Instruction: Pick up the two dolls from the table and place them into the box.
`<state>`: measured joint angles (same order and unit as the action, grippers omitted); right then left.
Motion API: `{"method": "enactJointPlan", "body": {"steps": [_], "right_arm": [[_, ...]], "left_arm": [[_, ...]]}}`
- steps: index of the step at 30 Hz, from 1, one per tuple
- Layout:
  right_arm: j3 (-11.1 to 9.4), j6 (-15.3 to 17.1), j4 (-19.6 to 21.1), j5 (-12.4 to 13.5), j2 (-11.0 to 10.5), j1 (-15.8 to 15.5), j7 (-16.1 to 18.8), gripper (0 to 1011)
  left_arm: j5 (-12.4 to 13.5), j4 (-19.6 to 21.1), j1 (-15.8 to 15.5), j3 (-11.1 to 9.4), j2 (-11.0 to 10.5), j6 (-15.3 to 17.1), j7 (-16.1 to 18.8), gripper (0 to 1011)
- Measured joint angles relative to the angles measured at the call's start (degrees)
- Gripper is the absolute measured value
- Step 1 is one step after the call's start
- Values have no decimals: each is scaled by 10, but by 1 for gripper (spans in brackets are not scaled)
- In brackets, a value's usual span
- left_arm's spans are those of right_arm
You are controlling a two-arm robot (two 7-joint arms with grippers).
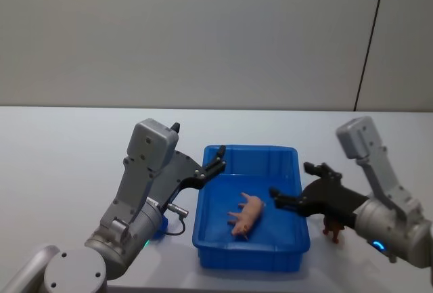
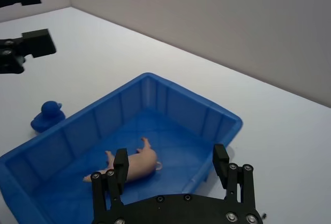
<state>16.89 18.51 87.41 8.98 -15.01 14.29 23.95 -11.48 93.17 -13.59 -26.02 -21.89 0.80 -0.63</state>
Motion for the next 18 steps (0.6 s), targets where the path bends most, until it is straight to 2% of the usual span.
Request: {"method": "enactJointPlan", "body": {"steps": [8, 18], "right_arm": [[-20, -12, 19, 33, -25, -27, -33, 1001], [-38, -14, 28, 54, -52, -56, -51, 1001]], "left_arm": [[0, 0, 0, 0, 0, 0, 0, 1002], [0, 0, 0, 0, 0, 0, 0, 1002]]}}
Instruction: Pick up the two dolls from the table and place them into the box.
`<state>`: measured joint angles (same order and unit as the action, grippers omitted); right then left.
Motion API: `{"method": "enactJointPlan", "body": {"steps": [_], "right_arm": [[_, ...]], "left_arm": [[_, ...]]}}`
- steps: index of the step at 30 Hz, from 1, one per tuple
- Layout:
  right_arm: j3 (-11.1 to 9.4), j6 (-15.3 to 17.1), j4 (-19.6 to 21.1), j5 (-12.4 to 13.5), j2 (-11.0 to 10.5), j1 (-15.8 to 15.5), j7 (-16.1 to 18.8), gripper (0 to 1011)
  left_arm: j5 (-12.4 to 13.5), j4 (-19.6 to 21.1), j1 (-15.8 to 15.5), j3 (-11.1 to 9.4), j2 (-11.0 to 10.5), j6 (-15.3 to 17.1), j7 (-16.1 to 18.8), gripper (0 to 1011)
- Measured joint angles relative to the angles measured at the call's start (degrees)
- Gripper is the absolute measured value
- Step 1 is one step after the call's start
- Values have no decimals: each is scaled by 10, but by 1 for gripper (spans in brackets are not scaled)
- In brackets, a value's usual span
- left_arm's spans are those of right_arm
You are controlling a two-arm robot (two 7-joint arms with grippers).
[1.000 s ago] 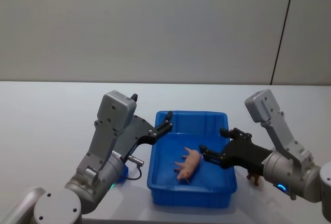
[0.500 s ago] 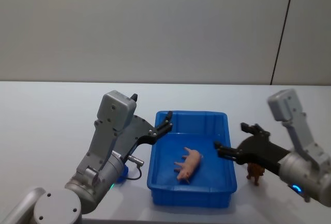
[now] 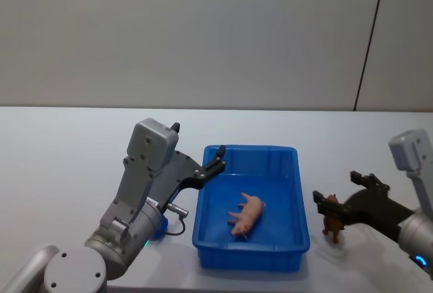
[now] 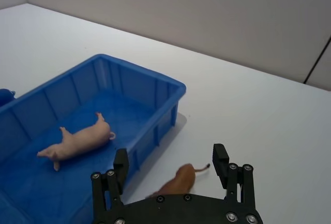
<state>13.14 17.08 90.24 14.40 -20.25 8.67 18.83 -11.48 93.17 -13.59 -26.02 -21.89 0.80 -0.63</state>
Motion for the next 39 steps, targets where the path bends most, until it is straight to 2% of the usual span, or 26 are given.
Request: {"method": "enactJointPlan", "body": {"steps": [13, 31, 39], "right_arm": [[-9, 12, 1, 12, -20, -23, 3, 1001], [2, 27, -23, 13, -10, -20, 8, 1001], [8, 31, -38, 8, 0, -12, -1, 822]], "left_arm": [[0, 0, 0, 0, 0, 0, 0, 1002], [0, 0, 0, 0, 0, 0, 0, 1002], [0, 0, 0, 0, 0, 0, 0, 1002]]}}
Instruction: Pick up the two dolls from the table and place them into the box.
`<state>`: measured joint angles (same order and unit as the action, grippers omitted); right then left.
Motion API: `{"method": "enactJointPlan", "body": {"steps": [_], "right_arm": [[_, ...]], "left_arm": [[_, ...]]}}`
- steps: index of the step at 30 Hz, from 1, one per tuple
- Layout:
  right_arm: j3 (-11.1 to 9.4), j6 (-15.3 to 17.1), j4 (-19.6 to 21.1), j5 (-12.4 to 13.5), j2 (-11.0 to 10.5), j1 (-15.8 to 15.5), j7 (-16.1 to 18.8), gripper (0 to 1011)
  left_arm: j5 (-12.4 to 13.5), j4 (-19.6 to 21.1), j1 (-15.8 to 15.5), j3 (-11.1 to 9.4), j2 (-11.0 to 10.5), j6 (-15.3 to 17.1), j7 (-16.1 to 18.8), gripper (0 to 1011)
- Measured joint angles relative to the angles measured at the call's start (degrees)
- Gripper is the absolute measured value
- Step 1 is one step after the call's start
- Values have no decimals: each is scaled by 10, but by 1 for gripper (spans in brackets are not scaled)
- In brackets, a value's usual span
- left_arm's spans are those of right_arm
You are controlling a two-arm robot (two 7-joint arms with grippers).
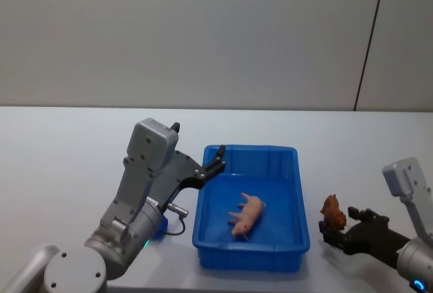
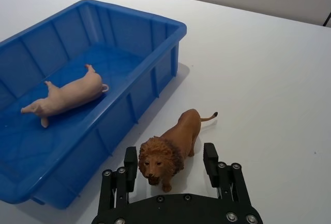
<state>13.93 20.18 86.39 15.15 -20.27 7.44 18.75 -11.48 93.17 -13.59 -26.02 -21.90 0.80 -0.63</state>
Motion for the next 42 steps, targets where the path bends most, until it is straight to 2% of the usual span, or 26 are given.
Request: {"method": "enactJointPlan", "body": {"steps": [8, 9, 10, 13, 23, 31, 35, 42], "right_arm": [[3, -2, -9, -1, 5, 3, -11, 560], [3, -2, -9, -1, 6, 3, -12, 560], [4, -4, -9, -1, 6, 2, -14, 499], [4, -11, -9, -1, 7, 1, -17, 449], [4, -43, 4, -3, 7, -4, -32, 435], [1, -73, 31, -4, 7, 0, -39, 435], [0, -82, 43, -3, 8, 6, -32, 436], [4, -87, 56, -5, 18, 27, -1, 435]], "left_arm": [[0, 0, 0, 0, 0, 0, 0, 1002], [0, 0, 0, 0, 0, 0, 0, 1002], [0, 0, 0, 0, 0, 0, 0, 1002], [0, 0, 0, 0, 0, 0, 0, 1002], [0, 0, 0, 0, 0, 0, 0, 1002], [0, 0, 0, 0, 0, 0, 0, 1002], [0, 0, 0, 0, 0, 0, 0, 1002], [0, 0, 0, 0, 0, 0, 0, 1002]]}}
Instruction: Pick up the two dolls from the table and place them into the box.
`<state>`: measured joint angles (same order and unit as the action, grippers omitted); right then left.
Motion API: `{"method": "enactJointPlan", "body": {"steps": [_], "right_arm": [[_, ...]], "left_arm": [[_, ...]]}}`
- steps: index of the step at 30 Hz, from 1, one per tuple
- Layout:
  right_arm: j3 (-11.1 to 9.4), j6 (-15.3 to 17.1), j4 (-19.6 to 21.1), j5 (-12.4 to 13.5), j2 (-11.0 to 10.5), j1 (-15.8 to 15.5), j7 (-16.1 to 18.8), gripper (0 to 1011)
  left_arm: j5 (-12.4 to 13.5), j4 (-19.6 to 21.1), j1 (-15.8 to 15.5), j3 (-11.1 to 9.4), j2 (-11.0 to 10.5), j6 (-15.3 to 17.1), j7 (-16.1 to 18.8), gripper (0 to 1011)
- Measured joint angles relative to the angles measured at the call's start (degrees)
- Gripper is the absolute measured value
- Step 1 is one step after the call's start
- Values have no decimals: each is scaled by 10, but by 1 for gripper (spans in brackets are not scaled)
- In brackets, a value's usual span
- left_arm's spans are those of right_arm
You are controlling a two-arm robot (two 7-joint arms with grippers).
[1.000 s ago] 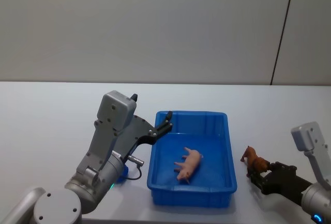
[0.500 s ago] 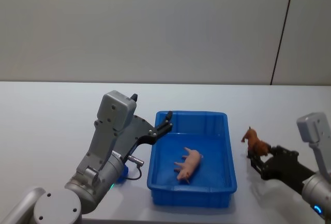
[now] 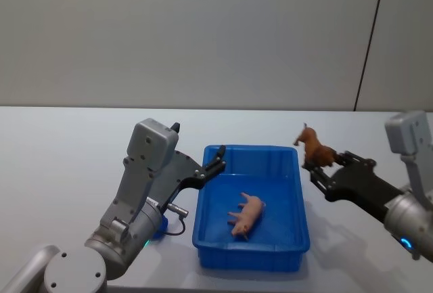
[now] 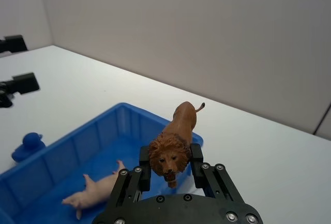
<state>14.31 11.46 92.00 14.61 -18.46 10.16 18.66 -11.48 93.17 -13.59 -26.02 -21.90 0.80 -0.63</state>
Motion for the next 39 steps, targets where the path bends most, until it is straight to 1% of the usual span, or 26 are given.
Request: {"method": "enactJointPlan", "body": {"steps": [3, 8, 12, 13, 14, 16, 18, 20, 21, 22, 24, 26, 28, 29, 31, 32, 39], "right_arm": [[3, 3, 0, -3, 4, 7, 9, 435], [12, 18, -7, -14, 16, 22, 27, 436], [20, 29, -23, -23, 26, 34, 36, 434], [22, 33, -29, -28, 30, 39, 38, 459], [24, 35, -32, -30, 31, 41, 40, 459], [28, 40, -43, -37, 37, 47, 43, 538], [31, 42, -49, -40, 40, 50, 45, 576], [34, 45, -56, -45, 44, 55, 47, 659], [34, 45, -58, -45, 45, 57, 47, 682], [35, 46, -62, -46, 47, 58, 48, 740], [36, 46, -65, -47, 48, 61, 48, 770], [36, 46, -69, -46, 49, 62, 47, 850], [35, 45, -70, -44, 49, 62, 46, 885], [35, 44, -71, -43, 49, 63, 45, 934], [32, 41, -71, -38, 47, 63, 43, 963], [30, 39, -71, -36, 46, 62, 42, 1001], [15, 23, -70, -16, 29, 53, 37, 1001]], "left_arm": [[0, 0, 0, 0, 0, 0, 0, 1002], [0, 0, 0, 0, 0, 0, 0, 1002], [0, 0, 0, 0, 0, 0, 0, 1002], [0, 0, 0, 0, 0, 0, 0, 1002], [0, 0, 0, 0, 0, 0, 0, 1002], [0, 0, 0, 0, 0, 0, 0, 1002], [0, 0, 0, 0, 0, 0, 0, 1002], [0, 0, 0, 0, 0, 0, 0, 1002], [0, 0, 0, 0, 0, 0, 0, 1002], [0, 0, 0, 0, 0, 0, 0, 1002], [0, 0, 0, 0, 0, 0, 0, 1002], [0, 0, 0, 0, 0, 0, 0, 1002], [0, 0, 0, 0, 0, 0, 0, 1002], [0, 0, 0, 0, 0, 0, 0, 1002], [0, 0, 0, 0, 0, 0, 0, 1002], [0, 0, 0, 0, 0, 0, 0, 1002], [0, 0, 0, 0, 0, 0, 0, 1002]]}}
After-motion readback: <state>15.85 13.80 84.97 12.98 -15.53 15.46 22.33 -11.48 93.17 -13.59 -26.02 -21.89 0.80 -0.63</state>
